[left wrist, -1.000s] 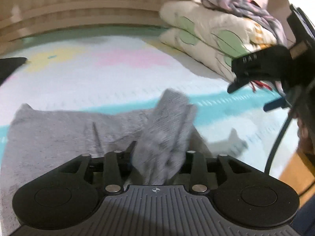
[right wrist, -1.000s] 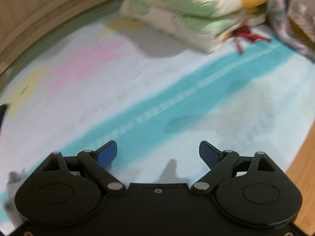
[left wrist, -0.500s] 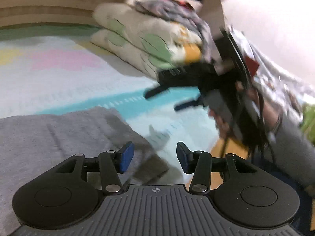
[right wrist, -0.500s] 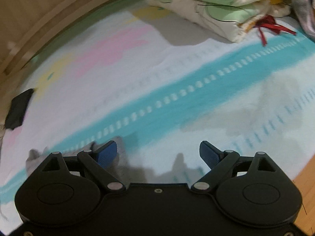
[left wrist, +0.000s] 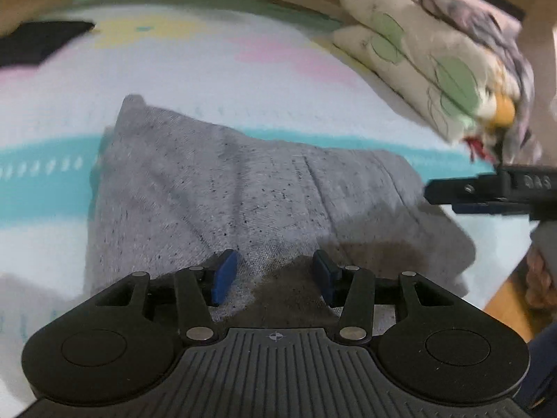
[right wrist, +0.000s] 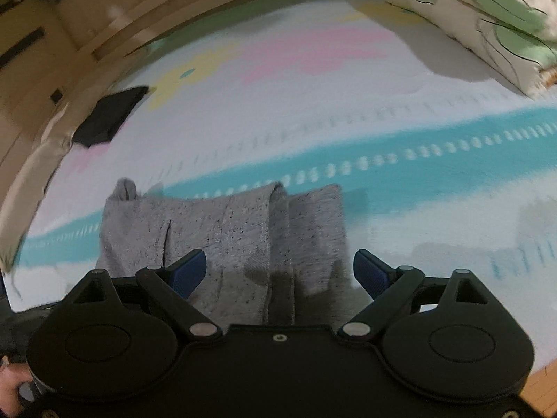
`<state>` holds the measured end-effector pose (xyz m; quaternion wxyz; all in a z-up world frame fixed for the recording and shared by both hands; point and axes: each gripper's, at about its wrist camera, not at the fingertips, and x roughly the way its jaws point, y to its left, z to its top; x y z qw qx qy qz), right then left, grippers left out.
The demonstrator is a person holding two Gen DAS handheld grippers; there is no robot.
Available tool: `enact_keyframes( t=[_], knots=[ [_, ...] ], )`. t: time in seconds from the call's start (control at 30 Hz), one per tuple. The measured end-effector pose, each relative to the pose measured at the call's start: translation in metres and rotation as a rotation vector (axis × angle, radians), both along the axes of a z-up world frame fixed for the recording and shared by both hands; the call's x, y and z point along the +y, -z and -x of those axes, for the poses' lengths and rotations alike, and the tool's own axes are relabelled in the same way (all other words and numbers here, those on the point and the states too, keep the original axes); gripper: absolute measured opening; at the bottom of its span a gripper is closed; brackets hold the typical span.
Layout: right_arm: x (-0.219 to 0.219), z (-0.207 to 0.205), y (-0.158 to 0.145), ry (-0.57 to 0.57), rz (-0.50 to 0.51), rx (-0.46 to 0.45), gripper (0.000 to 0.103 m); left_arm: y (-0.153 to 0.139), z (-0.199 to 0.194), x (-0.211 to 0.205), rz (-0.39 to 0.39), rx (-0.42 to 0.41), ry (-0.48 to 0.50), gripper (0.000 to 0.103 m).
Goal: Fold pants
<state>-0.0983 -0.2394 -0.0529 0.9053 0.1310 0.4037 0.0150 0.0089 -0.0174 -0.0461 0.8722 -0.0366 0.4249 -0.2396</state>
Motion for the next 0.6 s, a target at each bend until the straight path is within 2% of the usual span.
enact_keyframes(
  t=[0.07,0.3,0.47,0.6],
  knots=[
    [0.006,-0.002,0.004,-0.011,0.020,0.007,0.094,0.000,-0.002,0.001,0.015,0.006,0.000,0.047],
    [0.017,-0.015,0.026,-0.056,0.016,0.060,0.095,0.001,-0.009,0.040,0.203,0.087,-0.097,0.046],
    [0.021,-0.023,0.036,-0.069,-0.015,0.054,0.100,-0.007,-0.011,0.062,0.257,0.052,-0.194,0.046],
    [0.025,-0.028,0.037,-0.083,-0.048,0.043,0.098,-0.006,-0.015,0.080,0.274,0.055,-0.272,0.046]
  ],
)
